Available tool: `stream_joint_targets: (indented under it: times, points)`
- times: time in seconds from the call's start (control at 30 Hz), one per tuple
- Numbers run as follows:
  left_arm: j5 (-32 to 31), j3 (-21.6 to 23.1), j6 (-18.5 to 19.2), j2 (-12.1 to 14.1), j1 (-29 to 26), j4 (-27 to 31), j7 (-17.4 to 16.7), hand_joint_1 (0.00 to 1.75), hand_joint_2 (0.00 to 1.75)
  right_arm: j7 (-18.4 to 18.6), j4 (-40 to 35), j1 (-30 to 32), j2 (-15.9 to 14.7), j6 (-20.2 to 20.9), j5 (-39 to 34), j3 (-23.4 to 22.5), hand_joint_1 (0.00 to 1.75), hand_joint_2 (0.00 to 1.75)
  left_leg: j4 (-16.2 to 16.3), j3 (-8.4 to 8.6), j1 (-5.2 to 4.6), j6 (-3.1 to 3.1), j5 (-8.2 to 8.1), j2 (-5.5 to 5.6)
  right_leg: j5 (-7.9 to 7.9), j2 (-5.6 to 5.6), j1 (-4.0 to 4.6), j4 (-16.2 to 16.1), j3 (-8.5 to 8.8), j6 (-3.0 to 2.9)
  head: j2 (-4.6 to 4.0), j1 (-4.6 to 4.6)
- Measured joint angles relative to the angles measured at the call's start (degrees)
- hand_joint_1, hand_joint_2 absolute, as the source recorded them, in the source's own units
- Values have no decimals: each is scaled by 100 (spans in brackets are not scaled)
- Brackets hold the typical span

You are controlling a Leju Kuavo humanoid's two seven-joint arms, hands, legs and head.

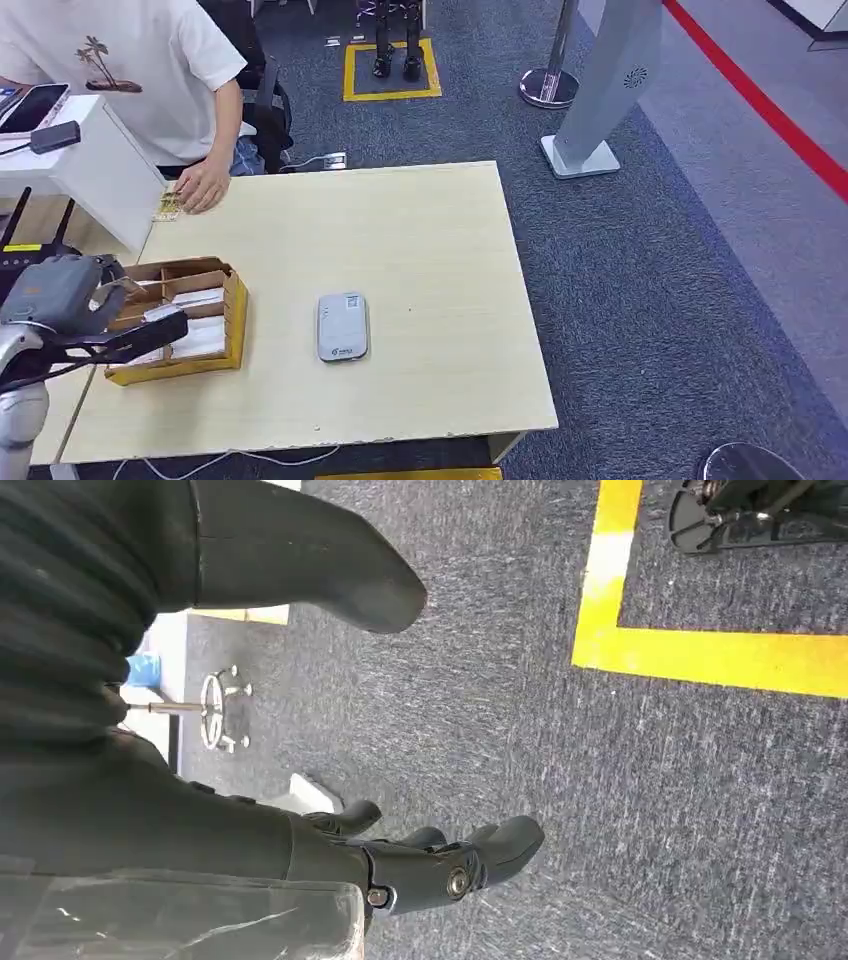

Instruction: Pass the card to the sensor for recognition and then transmit it.

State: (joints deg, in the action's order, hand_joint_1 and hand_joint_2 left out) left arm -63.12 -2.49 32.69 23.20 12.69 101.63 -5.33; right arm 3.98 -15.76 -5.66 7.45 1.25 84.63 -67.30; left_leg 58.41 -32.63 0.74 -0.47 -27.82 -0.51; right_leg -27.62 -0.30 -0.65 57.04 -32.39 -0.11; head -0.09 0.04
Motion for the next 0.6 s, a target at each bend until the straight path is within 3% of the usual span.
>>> stream_joint_targets:
  times: [0.13,0.27,0.4,0.6]
  points:
    - [782,-59,153,471,-5,175,-248,175,175,2,24,5,0,7,11,2,0,175,0,0,4,0,0,-1,0,1,5,0,-1,-1,0,0]
    - [514,-114,-20,650,15,269,-440,175,175,9,55,1,2,31,116,39,0,175,0,1,3,0,0,2,-1,-2,6,-1,-3,-1,0,0]
    - [-801,-66,-694,380,488,-19,-541,175,175,-4,87,-12,2,28,181,116,0,175,0,-1,1,-2,6,16,1,-18,6,-4,-2,0,0,0]
    - [-2061,-39,-1116,-285,1575,-856,-388,175,175,-7,131,-54,2,37,325,245,0,175,4,0,-2,-2,13,16,15,-19,5,-3,0,2,0,2]
